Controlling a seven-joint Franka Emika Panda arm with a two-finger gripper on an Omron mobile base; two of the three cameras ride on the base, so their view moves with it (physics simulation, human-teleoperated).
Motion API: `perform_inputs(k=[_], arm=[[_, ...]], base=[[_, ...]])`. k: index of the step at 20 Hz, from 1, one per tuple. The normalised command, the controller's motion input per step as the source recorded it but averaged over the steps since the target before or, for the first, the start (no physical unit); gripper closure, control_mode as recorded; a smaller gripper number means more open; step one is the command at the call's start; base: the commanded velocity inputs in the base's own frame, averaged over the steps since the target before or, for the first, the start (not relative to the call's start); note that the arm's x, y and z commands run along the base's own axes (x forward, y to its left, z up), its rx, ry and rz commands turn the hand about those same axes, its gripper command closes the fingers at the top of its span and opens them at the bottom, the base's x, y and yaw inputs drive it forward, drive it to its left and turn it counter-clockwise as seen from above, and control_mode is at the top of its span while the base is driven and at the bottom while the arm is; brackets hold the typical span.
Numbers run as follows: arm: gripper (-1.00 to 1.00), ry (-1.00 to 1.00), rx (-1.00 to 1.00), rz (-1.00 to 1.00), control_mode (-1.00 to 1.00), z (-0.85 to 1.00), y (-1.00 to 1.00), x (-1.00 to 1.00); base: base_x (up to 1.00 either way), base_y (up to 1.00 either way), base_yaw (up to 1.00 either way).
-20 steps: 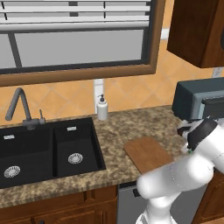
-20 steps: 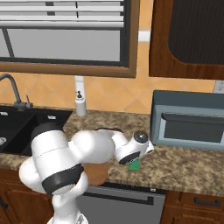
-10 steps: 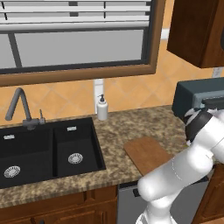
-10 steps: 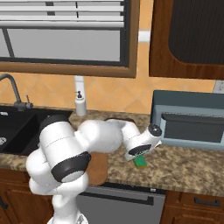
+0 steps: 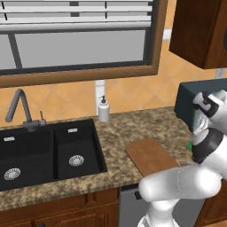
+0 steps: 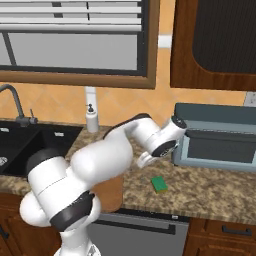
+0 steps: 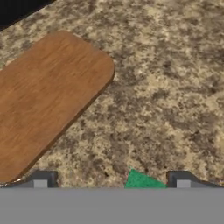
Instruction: Pick up the sponge from the counter and clean the cutting board by briefly scrubbing or pressing down on the cutting board. Once finished, release the sponge.
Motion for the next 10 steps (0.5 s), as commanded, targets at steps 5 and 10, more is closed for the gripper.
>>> perform_inputs(k=[5,10], arm=[[-1.00,0.25,0.05,-0.14,-1.00,0.18,1.00,-0.72],[-1.00,0.05,0.01,-0.19,-1.00,0.54,0.75,-0.57]], base=[[0.00,0.00,0.00],[0.00,0.00,0.00]])
